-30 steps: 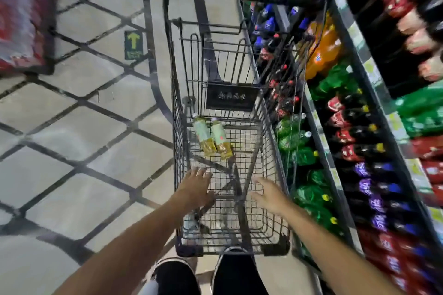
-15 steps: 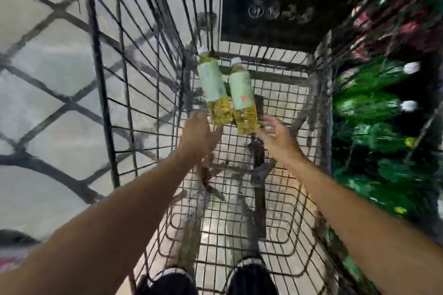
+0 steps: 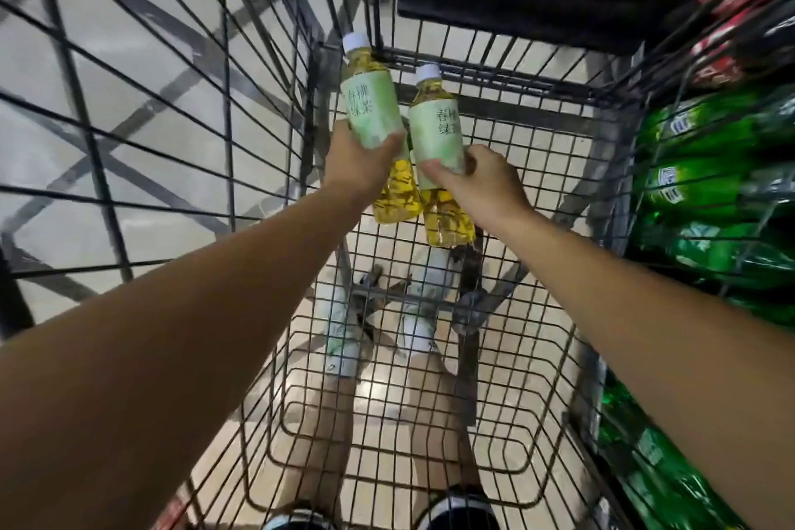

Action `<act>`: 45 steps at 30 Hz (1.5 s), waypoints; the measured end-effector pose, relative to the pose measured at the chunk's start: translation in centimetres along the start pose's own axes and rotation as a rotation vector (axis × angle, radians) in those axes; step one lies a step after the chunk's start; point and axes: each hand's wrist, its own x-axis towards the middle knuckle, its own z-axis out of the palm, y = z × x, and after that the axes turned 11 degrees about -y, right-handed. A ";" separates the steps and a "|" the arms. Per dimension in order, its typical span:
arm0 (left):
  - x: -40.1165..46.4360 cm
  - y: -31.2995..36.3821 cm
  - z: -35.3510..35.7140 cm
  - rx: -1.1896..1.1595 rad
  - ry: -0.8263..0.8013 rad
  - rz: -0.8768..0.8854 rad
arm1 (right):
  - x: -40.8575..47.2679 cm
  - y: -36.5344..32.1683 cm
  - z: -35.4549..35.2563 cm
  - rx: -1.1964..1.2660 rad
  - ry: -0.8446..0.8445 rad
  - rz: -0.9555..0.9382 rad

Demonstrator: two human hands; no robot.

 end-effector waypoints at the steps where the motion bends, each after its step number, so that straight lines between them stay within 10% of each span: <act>1: 0.1 0.1 0.0 -0.016 -0.004 -0.012 | 0.2 -0.2 0.1 0.003 -0.011 0.005; 20: -8.9 -7.8 3.7 0.475 0.070 -0.053 | -9.7 4.7 5.4 0.314 0.144 0.186; 31: -8.3 -9.2 3.5 0.214 -0.040 -0.049 | -11.0 7.9 7.8 0.177 0.111 0.223; 45: -17.6 -6.4 0.5 0.335 -0.195 0.050 | -22.3 2.3 5.4 0.611 0.118 0.145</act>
